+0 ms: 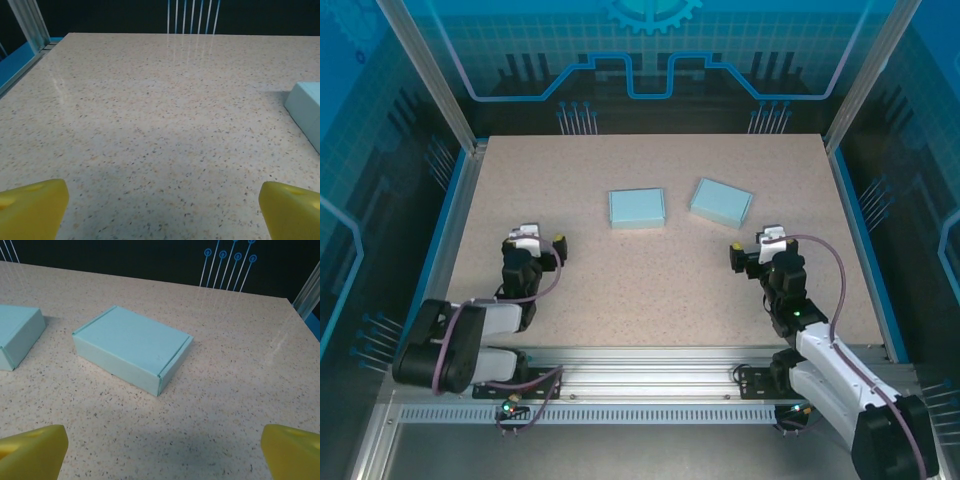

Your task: Fold the paper box

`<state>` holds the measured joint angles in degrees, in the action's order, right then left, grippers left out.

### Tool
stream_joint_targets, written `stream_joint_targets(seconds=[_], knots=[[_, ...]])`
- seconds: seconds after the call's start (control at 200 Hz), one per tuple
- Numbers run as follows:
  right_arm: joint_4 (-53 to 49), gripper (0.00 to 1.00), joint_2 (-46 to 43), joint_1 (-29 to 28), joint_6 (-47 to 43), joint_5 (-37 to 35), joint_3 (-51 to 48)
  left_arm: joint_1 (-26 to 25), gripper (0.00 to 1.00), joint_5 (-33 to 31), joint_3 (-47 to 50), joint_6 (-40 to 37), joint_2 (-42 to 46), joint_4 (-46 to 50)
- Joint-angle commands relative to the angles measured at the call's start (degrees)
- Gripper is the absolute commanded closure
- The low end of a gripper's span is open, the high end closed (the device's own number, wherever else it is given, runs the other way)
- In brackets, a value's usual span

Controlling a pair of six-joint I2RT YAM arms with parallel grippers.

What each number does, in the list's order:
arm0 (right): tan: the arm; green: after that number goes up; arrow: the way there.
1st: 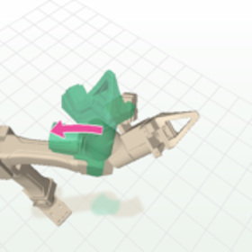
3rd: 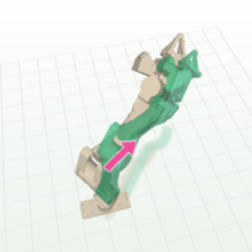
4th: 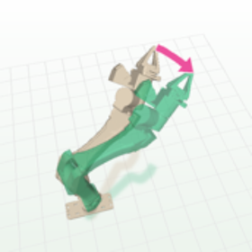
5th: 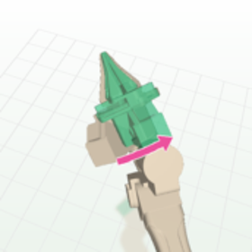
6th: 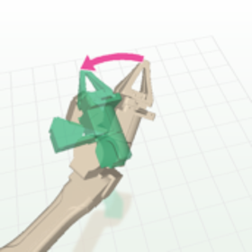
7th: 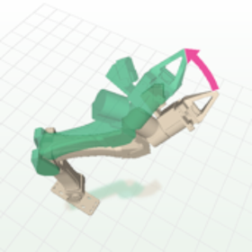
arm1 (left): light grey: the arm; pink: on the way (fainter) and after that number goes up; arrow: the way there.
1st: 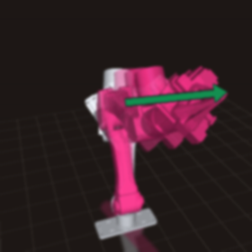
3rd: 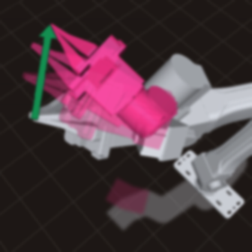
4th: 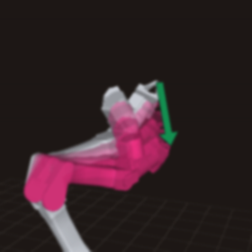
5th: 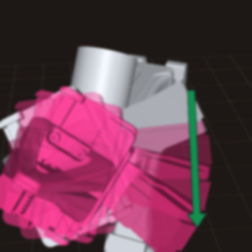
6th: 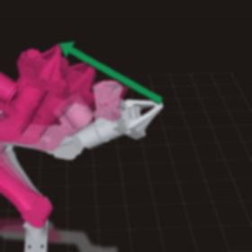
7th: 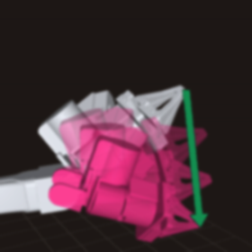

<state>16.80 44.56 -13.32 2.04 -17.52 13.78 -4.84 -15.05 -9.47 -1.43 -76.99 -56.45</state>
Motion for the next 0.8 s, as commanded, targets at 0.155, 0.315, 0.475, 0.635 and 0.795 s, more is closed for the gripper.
stream_joint_targets(seconds=[0.155,0.315,0.475,0.635,0.795], knots=[[12.6,0.0,7.5,2.8,-1.8,3.9,-1.0,1.0,0.01,4.8,-1.2,-0.9,-14.4,-20.6],[18.5,0.0,13.5,3.4,-3.7,4.8,-0.4,2.0,0.01,13.0,-7.6,-2.5,-11.6,-4.5],[25.0,0.0,19.5,4.3,-6.6,8.0,-0.4,7.1,0.01,18.3,-12.3,2.1,-11.8,3.6],[30.7,0.0,25.1,5.2,-7.8,10.4,-0.3,7.0,0.01,18.0,-12.4,2.0,-11.8,3.7],[32.5,0.0,30.0,7.8,-5.7,14.8,1.7,7.1,0.01,18.0,-12.3,2.0,-11.8,3.5]])
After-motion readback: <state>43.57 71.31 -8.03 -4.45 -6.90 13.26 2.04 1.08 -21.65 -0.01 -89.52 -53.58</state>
